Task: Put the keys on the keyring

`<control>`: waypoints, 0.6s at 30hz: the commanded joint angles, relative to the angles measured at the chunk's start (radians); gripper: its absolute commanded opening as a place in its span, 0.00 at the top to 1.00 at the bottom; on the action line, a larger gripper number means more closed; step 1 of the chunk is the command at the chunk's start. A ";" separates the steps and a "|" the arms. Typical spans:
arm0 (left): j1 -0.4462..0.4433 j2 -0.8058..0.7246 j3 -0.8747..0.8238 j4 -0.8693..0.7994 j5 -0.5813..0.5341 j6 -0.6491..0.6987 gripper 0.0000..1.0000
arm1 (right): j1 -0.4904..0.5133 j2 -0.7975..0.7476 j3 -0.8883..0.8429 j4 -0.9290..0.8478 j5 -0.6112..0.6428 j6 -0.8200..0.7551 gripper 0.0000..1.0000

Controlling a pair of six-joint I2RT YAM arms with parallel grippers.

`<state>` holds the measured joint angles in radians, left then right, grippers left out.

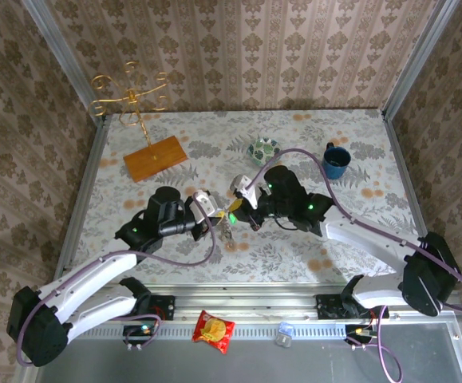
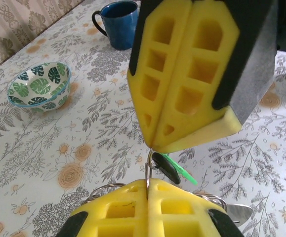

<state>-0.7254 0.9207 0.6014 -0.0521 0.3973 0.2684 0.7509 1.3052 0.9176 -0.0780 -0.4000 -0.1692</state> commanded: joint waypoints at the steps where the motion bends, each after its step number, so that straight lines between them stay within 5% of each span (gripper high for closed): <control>1: 0.003 -0.028 0.003 0.012 0.021 -0.078 1.00 | 0.004 -0.030 -0.026 0.056 0.069 -0.120 1.00; 18: -0.024 -0.044 -0.018 0.039 -0.022 0.003 1.00 | -0.015 0.054 0.057 -0.029 -0.004 0.063 1.00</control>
<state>-0.7292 0.9073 0.5976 -0.0509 0.3801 0.2165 0.7547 1.3384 0.9344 -0.0788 -0.3927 -0.1741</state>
